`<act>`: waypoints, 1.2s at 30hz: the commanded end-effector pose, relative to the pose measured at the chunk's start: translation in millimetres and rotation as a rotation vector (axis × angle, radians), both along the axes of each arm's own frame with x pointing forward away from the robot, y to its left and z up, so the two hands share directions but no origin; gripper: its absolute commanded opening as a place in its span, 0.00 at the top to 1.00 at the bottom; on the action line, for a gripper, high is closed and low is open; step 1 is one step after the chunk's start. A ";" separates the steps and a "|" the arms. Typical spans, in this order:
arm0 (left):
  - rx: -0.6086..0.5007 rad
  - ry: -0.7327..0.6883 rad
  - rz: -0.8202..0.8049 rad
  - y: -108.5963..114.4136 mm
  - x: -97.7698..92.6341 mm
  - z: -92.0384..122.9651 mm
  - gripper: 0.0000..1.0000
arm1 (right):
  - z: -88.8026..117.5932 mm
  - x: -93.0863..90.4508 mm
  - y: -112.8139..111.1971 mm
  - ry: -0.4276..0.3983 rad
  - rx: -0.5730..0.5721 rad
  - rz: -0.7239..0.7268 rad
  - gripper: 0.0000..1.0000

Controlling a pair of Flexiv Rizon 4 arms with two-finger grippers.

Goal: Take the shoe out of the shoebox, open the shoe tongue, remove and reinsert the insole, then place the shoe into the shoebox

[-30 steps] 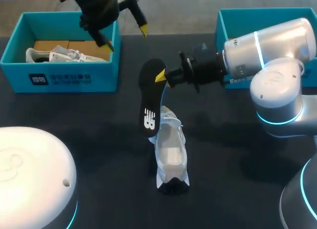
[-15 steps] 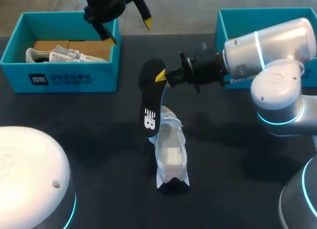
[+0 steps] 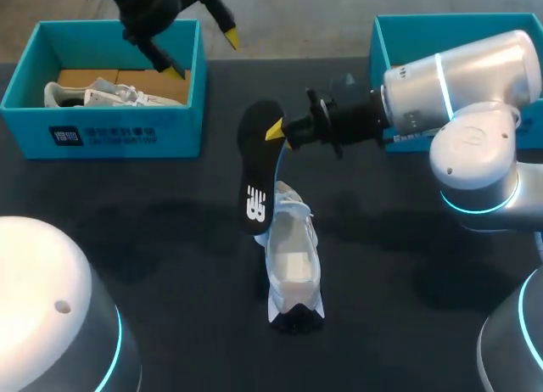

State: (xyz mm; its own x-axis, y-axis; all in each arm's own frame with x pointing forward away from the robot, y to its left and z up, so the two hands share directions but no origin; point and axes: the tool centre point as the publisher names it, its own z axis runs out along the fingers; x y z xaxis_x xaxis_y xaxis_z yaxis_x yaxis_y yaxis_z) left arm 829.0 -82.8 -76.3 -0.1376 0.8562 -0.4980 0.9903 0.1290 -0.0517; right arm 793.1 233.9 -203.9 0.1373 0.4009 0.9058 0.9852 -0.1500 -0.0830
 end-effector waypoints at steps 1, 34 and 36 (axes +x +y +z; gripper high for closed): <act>-0.156 -0.047 0.001 18.2 -11.0 -16.5 0.00 | 0.3 -0.6 0.9 0.000 -0.004 -0.002 1.00; -0.607 -0.101 -0.103 51.3 -12.5 -47.5 0.00 | 0.3 -0.6 0.9 0.000 -0.004 -0.002 1.00; -0.607 -0.101 -0.103 51.3 -12.5 -47.5 0.00 | 0.3 -0.6 0.9 0.000 -0.004 -0.002 1.00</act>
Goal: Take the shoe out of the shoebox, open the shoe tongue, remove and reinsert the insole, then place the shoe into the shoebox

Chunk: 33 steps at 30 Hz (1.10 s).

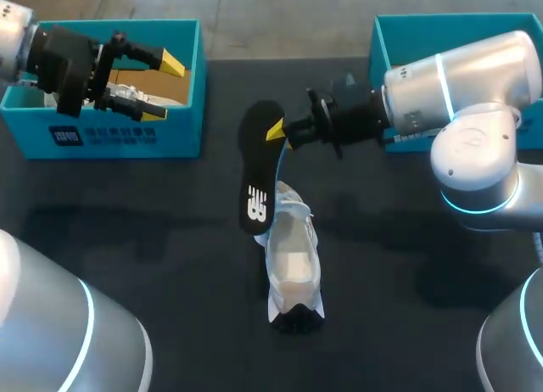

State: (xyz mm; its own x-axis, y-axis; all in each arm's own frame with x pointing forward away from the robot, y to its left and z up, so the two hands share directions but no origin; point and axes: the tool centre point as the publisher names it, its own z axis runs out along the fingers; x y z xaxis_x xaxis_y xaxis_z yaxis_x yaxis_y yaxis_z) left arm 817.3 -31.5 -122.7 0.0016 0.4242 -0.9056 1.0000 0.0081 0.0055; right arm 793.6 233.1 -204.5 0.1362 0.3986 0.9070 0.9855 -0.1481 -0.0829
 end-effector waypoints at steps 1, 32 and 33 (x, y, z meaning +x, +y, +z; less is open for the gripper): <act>-0.026 0.000 -0.015 -2.6 -2.0 -5.3 0.00 | 1.0 -1.0 1.7 0.001 -0.007 -0.004 1.00; -0.439 -0.003 -0.087 -50.8 -24.5 -46.9 0.00 | 22.1 -3.9 5.2 -0.017 0.217 -0.012 1.00; -0.439 -0.003 -0.087 -50.8 -24.5 -46.9 0.00 | 22.1 -3.9 5.2 -0.017 0.217 -0.012 1.00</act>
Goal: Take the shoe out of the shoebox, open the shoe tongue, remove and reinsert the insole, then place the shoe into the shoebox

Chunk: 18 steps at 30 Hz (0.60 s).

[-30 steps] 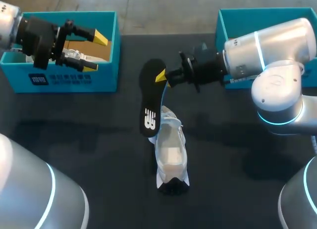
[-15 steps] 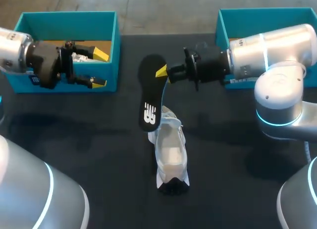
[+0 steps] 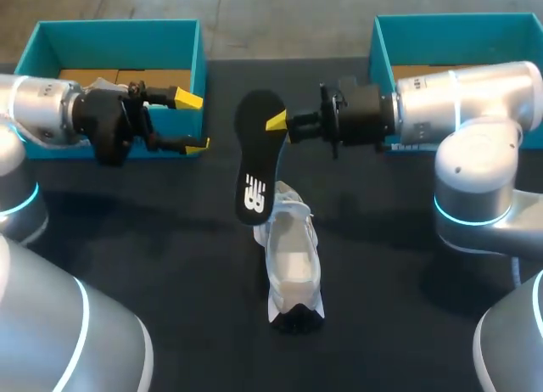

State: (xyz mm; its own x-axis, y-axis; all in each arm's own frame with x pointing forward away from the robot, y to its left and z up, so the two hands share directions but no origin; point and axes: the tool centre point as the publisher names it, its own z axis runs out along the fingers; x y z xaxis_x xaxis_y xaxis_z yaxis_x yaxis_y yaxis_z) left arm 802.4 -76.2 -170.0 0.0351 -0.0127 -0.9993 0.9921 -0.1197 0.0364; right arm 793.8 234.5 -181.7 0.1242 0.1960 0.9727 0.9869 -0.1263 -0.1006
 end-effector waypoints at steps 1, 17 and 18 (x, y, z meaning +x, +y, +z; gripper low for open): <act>0.010 0.012 0.046 -6.1 -9.5 0.4 0.00 | -0.7 -4.2 3.7 -0.004 0.002 -0.015 1.00; 0.005 0.043 0.056 -25.3 -15.5 -11.4 0.00 | -1.7 -6.6 7.4 0.004 0.001 -0.023 1.00; 0.003 0.047 0.064 -27.4 -15.8 -12.0 0.00 | -2.0 -7.4 7.7 0.005 0.000 -0.023 1.00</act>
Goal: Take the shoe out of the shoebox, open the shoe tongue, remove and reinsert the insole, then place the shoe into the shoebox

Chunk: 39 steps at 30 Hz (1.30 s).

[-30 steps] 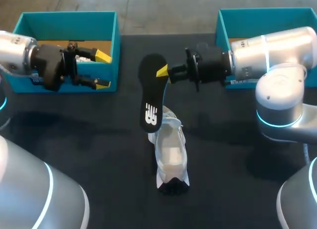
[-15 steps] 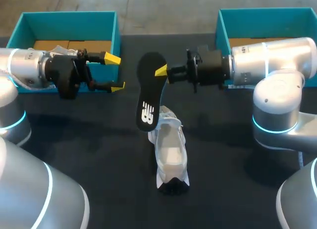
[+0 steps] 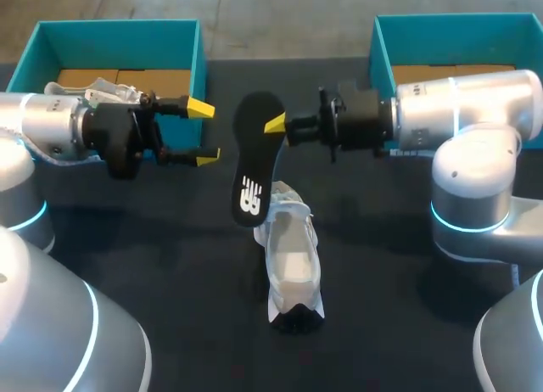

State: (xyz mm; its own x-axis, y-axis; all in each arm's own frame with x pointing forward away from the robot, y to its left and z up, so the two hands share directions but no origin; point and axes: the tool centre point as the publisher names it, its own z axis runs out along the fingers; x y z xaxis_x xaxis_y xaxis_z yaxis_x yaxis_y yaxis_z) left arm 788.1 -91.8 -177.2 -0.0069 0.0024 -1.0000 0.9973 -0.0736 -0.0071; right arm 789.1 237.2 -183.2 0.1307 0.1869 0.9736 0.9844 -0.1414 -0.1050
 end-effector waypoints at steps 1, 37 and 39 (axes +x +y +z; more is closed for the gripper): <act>-0.019 0.010 0.019 -13.5 -1.7 -5.0 0.00 | -0.7 -3.4 5.2 0.001 -0.008 -0.008 1.00; -0.054 0.006 0.114 -42.4 6.2 -10.4 0.78 | -4.6 -12.6 11.6 -0.008 0.035 -0.007 1.00; -0.050 0.004 0.117 -43.1 6.6 -11.0 0.78 | -4.8 -12.4 11.8 -0.008 0.035 -0.006 1.00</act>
